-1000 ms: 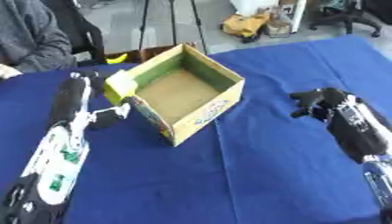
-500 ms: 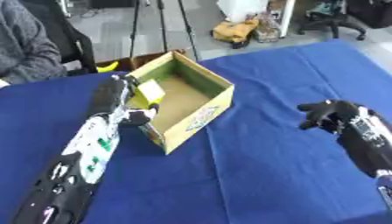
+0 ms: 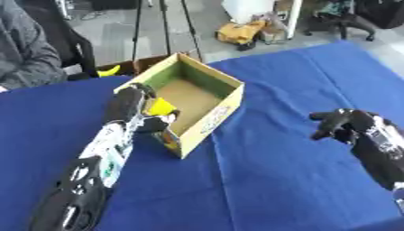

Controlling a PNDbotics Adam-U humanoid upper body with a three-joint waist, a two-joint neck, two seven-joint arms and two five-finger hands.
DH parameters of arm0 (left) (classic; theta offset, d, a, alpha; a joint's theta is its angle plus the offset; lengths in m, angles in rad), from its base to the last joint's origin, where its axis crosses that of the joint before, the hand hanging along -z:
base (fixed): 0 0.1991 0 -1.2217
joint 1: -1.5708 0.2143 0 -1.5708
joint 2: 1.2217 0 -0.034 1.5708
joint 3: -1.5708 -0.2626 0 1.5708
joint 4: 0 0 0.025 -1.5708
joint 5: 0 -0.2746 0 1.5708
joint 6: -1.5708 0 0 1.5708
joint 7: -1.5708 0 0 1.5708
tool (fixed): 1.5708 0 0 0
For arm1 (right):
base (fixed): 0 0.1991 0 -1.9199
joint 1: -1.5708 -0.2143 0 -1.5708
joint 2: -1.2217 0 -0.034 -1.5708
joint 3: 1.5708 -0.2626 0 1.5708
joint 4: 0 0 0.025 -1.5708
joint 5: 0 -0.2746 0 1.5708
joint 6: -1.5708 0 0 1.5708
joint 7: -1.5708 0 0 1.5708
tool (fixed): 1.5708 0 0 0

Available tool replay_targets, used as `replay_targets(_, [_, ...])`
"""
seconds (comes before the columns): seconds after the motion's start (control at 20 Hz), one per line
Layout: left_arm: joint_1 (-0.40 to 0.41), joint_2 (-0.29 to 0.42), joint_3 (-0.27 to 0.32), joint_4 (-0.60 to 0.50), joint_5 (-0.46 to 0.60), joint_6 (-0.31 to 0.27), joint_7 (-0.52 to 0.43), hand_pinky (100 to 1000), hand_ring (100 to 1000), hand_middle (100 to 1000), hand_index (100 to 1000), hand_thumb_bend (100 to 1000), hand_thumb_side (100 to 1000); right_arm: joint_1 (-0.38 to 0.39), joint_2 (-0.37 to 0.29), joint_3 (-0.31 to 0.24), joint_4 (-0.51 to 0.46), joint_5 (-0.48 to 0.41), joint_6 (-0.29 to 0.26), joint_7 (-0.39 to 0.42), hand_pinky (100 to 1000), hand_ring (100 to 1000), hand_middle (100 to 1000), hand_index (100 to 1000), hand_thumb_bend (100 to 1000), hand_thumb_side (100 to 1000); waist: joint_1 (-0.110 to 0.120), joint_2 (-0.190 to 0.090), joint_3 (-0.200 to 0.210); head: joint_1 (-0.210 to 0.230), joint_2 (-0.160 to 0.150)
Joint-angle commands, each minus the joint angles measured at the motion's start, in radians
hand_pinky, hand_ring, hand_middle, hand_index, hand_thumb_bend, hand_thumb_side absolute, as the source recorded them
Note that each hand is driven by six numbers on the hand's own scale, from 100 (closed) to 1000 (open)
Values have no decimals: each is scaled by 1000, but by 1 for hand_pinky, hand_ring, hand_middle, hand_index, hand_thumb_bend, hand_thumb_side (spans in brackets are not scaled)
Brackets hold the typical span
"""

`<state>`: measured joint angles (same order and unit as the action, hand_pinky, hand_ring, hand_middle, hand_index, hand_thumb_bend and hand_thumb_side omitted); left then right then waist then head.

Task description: Pick up objects on the table and place them in the box.

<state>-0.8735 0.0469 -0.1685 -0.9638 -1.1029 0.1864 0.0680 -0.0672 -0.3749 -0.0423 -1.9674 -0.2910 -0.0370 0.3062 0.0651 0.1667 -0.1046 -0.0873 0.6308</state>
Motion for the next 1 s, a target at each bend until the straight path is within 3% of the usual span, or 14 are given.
replay_targets(0.05, [-14, -1, 5, -15, -9, -16, 6, 592, 696, 631, 779, 743, 658, -10, -14, -3, -23, 4, -4, 5, 651, 837, 559, 567, 209, 706, -5, -10, -1, 3, -7])
replay_targets(0.25, [-10, -1, 1, -52, 18, -26, 36, 587, 698, 620, 768, 671, 656, -8, -12, -4, -22, 5, -4, 5, 651, 837, 559, 567, 208, 707, -7, -9, 7, 1, -4])
replay_targets(0.4, [8, 12, -23, -149, 91, -44, 73, 569, 689, 602, 750, 585, 653, -5, -7, -7, -20, 8, -3, 3, 651, 837, 559, 567, 208, 708, -10, -9, 24, -7, -2])
replay_targets(0.75, [174, 107, -88, -589, 428, -72, 91, 549, 694, 582, 727, 481, 673, 9, 7, -23, -16, 21, -4, -11, 652, 838, 560, 567, 208, 709, -23, -8, 102, -52, 10])
replay_targets(1.0, [351, 184, -22, -844, 658, -107, 159, 544, 692, 573, 717, 393, 706, 15, 10, -29, -14, 25, -2, -18, 652, 838, 559, 567, 206, 710, -26, -9, 150, -81, 21])
